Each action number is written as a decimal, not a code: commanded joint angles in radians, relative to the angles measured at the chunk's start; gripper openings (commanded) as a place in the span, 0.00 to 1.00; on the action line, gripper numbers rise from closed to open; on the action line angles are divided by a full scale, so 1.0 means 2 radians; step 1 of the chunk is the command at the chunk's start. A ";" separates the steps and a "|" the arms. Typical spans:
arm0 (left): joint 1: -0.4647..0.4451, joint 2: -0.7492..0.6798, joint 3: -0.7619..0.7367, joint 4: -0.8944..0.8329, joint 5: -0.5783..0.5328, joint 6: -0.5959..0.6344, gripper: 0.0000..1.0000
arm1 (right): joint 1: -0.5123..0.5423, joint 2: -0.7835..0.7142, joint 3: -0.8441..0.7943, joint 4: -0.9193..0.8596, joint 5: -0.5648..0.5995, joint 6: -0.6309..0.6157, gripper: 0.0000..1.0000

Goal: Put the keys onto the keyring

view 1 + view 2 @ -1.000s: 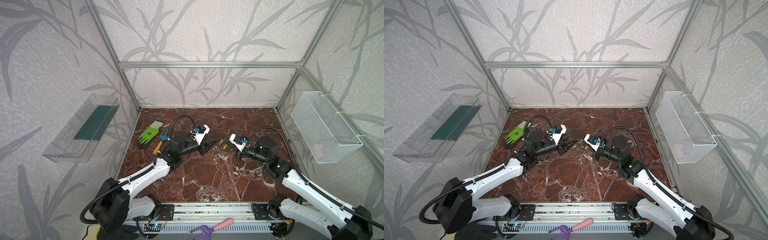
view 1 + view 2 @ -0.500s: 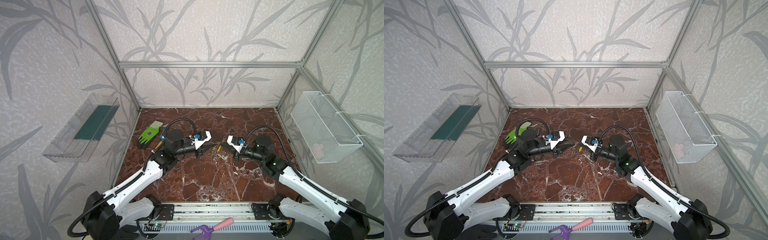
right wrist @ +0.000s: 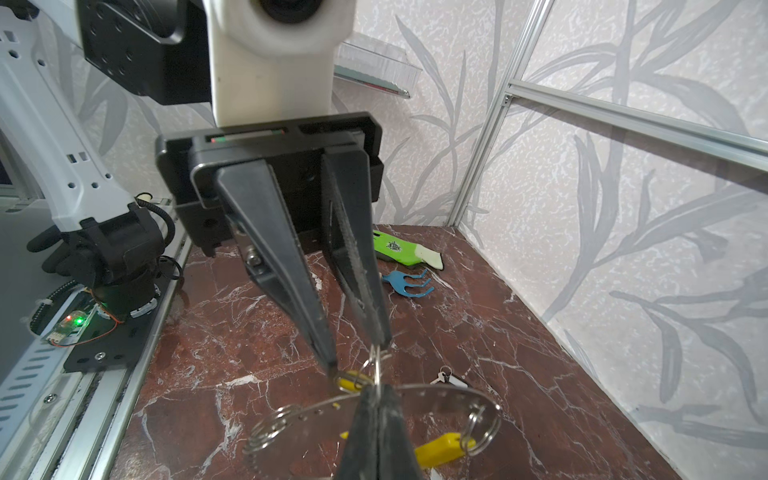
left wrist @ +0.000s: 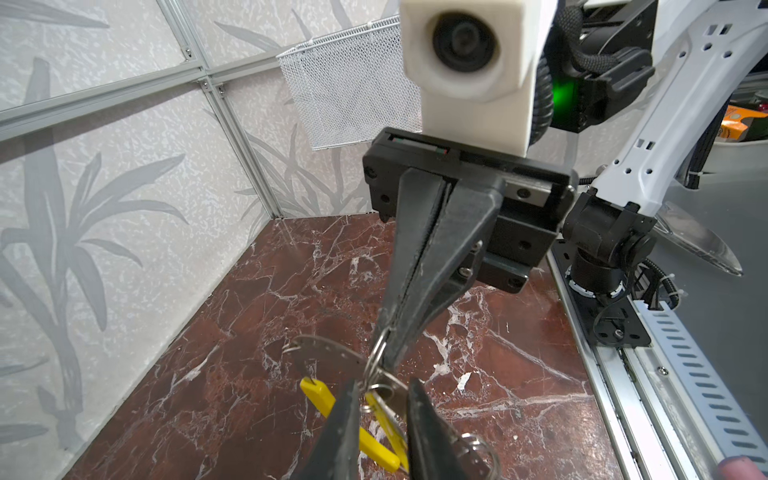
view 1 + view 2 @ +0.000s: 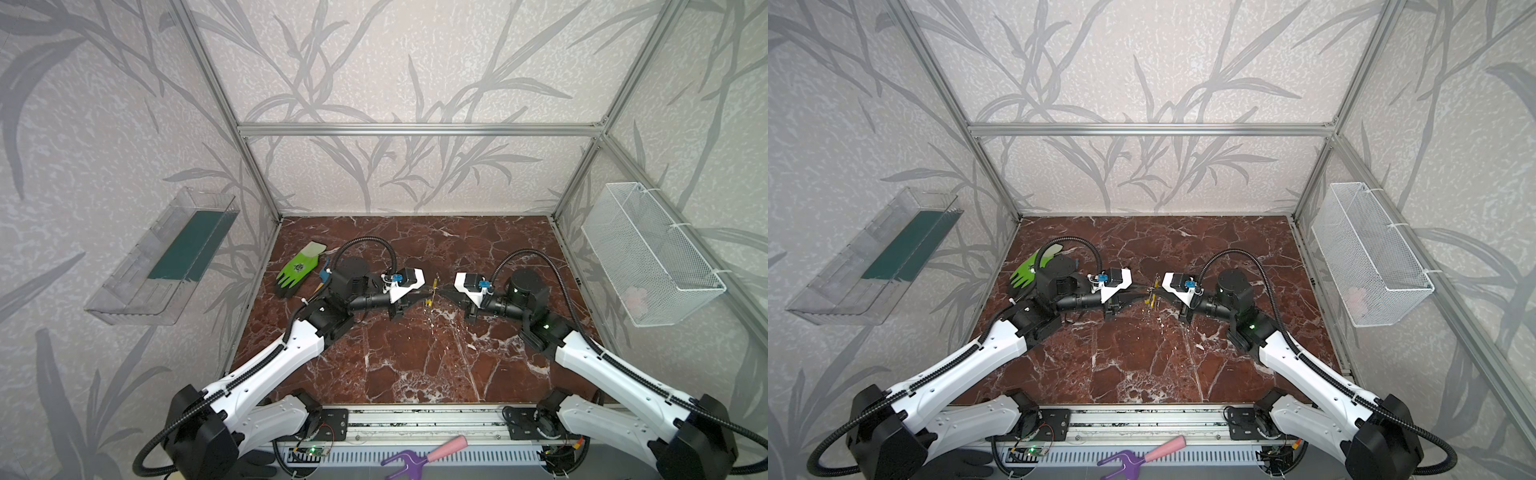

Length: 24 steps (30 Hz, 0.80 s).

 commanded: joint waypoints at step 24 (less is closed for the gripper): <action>0.001 0.001 0.026 -0.020 0.032 0.031 0.00 | 0.018 0.032 -0.001 0.055 -0.005 0.016 0.00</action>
